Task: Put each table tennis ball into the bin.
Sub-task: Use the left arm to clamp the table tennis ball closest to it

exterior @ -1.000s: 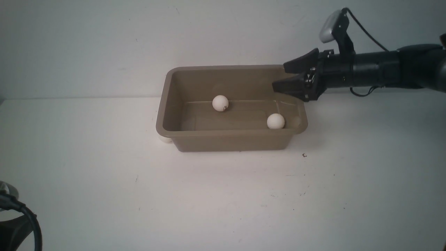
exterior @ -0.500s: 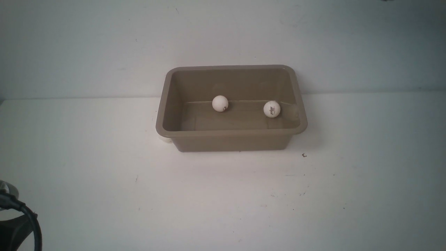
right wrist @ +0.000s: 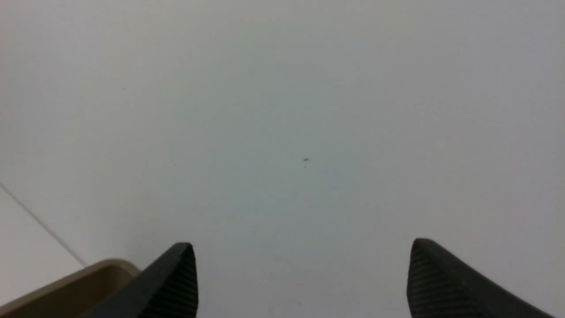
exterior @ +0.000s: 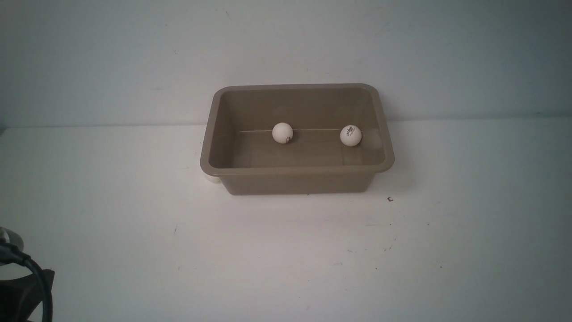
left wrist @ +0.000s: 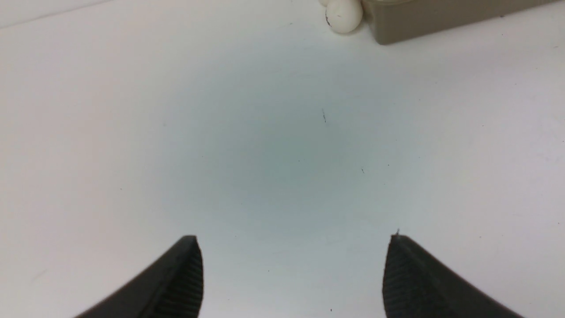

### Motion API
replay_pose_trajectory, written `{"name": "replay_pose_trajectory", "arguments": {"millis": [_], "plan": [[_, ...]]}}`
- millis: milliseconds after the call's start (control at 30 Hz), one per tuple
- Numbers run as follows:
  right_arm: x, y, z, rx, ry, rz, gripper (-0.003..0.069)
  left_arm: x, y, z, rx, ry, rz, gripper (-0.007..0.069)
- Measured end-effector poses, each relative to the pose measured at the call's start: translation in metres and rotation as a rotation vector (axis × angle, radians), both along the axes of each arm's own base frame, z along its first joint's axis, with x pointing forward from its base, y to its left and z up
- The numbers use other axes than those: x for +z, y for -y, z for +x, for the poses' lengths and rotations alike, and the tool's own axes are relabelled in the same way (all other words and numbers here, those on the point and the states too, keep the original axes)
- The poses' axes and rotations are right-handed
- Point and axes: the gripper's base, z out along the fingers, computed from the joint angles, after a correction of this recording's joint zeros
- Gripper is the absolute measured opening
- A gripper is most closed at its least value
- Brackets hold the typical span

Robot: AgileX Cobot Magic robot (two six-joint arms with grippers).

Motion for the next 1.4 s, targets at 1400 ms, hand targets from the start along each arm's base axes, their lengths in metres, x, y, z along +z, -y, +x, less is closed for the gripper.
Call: {"name": "replay_pose_trajectory", "arguments": {"millis": [1400], "plan": [[0.029, 0.015, -0.142, -0.381, -0.323, 0.045, 0.0579, 0.002, 0.006, 0.001, -0.009, 0.013, -0.094, 0.0490]]}}
